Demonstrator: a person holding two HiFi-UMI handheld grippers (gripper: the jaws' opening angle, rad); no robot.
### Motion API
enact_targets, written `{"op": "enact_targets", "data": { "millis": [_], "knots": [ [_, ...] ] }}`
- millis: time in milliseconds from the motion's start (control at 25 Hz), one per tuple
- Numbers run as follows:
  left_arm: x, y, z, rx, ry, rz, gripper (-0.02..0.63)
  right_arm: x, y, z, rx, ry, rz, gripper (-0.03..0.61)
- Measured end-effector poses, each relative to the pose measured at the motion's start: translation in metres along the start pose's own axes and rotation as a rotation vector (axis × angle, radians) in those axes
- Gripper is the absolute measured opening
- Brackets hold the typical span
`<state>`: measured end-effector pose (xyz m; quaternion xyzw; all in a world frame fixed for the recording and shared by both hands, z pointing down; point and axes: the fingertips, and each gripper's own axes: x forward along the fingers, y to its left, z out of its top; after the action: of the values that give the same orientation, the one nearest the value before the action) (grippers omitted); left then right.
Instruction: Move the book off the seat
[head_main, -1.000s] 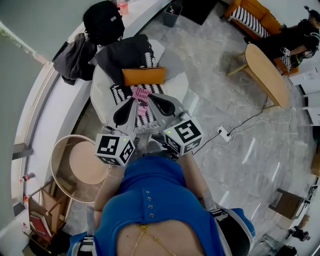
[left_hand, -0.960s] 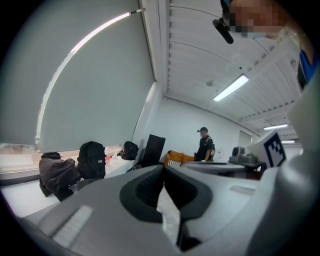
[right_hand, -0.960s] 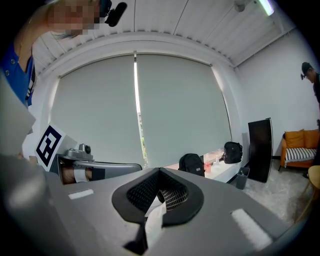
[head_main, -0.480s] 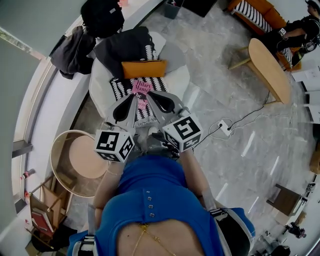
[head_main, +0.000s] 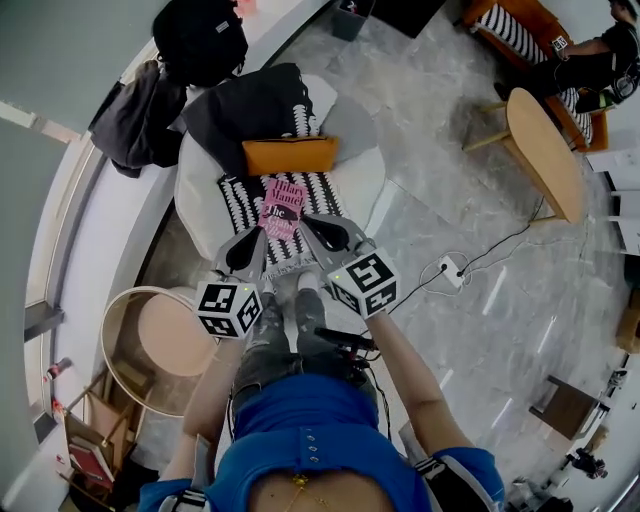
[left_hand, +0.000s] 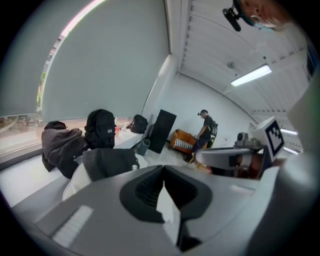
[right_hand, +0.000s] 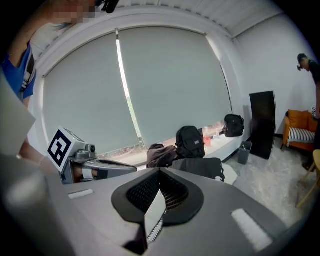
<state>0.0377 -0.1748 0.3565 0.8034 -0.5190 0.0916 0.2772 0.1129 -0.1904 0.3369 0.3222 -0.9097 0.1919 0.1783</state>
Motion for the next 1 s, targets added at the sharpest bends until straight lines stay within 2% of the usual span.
{"op": "enact_targets", "data": {
  "millis": [80, 240, 480, 640, 760, 1000],
  "knots": [
    [0.024, 0.028, -0.028, -0.016, 0.048, 0.013, 0.005, 0.03, -0.02, -0.034, 0.015, 0.049, -0.014, 0.0],
    [0.078, 0.081, -0.097, -0.053, 0.146, 0.023, 0.057, 0.091, -0.062, -0.121, 0.107, 0.136, -0.037, 0.023],
    [0.167, 0.157, -0.226, -0.037, 0.3, 0.047, 0.147, 0.173, -0.123, -0.28, 0.2, 0.319, -0.076, 0.176],
    [0.217, 0.206, -0.322, -0.042, 0.423, 0.039, 0.22, 0.215, -0.149, -0.391, 0.242, 0.464, -0.102, 0.198],
    [0.245, 0.232, -0.385, -0.044, 0.48, 0.03, 0.26, 0.238, -0.164, -0.457, 0.361, 0.491, -0.136, 0.202],
    [0.296, 0.273, -0.47, -0.018, 0.508, 0.02, 0.262, 0.293, -0.193, -0.547, 0.548, 0.463, -0.17, 0.225]
  ]
}}
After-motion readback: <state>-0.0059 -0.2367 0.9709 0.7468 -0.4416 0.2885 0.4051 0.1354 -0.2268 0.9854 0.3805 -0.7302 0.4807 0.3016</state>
